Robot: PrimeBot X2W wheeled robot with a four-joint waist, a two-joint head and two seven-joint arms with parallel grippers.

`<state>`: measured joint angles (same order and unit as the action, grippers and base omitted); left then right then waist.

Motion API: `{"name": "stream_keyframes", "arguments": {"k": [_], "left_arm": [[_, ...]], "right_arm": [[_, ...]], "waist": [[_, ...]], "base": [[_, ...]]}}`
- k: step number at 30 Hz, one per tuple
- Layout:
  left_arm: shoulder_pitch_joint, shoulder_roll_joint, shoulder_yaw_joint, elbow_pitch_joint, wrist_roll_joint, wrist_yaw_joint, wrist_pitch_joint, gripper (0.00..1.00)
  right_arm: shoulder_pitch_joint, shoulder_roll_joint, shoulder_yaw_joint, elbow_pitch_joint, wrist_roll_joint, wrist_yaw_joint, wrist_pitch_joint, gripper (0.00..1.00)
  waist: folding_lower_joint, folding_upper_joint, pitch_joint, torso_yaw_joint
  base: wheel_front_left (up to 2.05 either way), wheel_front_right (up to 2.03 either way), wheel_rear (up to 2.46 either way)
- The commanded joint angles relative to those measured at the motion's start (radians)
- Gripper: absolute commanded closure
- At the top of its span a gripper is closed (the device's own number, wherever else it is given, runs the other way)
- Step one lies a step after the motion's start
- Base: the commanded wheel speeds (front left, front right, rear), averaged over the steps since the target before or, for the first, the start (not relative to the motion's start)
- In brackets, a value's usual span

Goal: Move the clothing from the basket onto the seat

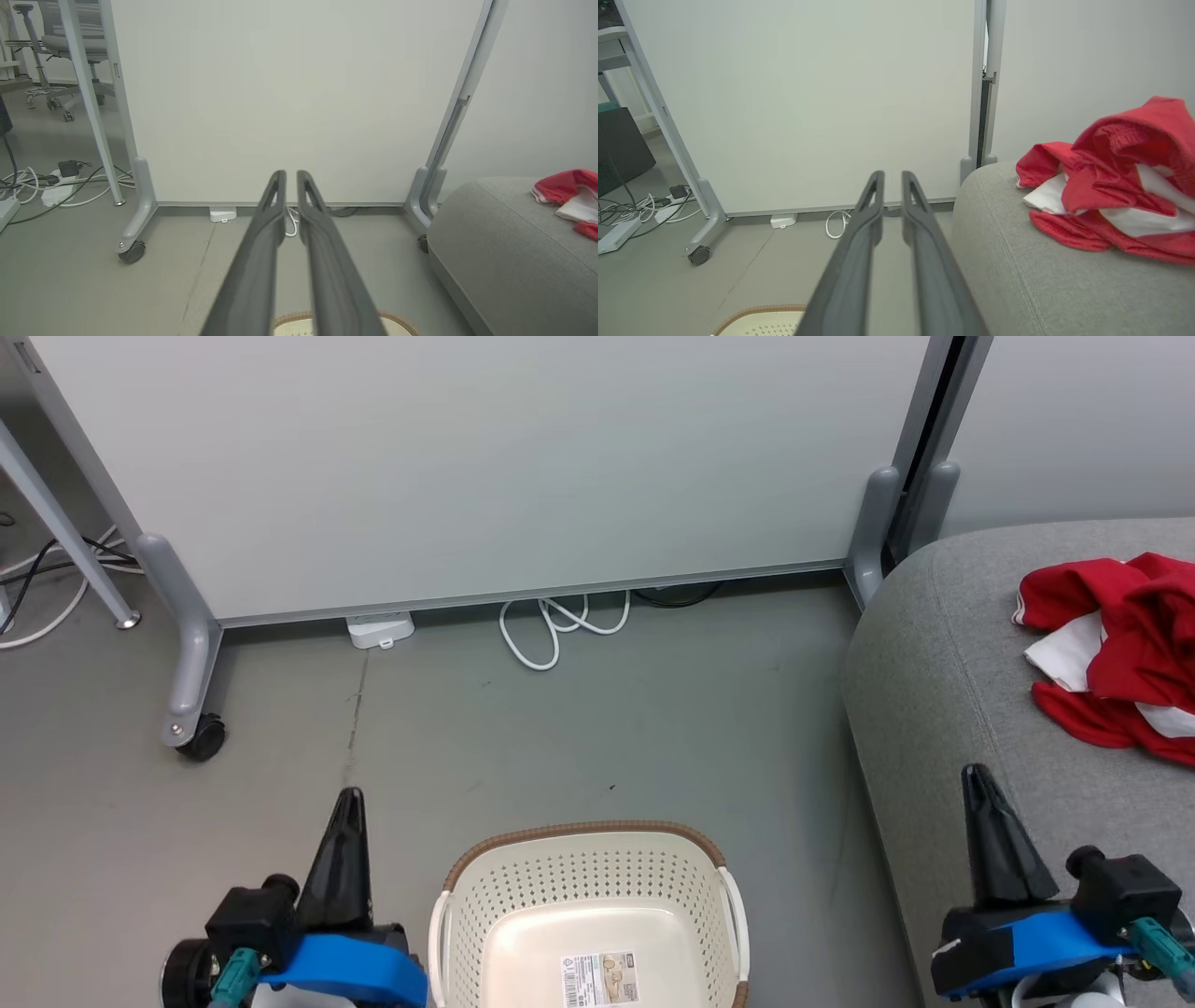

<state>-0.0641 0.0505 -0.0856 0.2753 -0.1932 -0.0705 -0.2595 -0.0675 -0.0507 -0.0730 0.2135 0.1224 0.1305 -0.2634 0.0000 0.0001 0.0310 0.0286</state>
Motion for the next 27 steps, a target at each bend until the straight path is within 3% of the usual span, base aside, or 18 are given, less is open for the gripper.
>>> {"name": "stream_keyframes", "arguments": {"k": [1,27], "left_arm": [[0.013,0.0,0.001,0.014,-0.005,0.0,0.003,1.0],[-0.009,0.0,0.065,-0.002,-0.447,-0.019,0.119,1.0]], "right_arm": [[0.004,0.001,-0.001,0.015,0.004,0.0,0.005,1.0],[-0.013,0.0,-0.014,0.017,0.469,0.0,0.122,1.0]], "waist": [[0.0,-0.0001,0.0,0.0],[0.0,-0.0001,-0.006,-0.006]], "base": [[0.0,0.0,0.0],[0.0,0.0,0.0]]}}
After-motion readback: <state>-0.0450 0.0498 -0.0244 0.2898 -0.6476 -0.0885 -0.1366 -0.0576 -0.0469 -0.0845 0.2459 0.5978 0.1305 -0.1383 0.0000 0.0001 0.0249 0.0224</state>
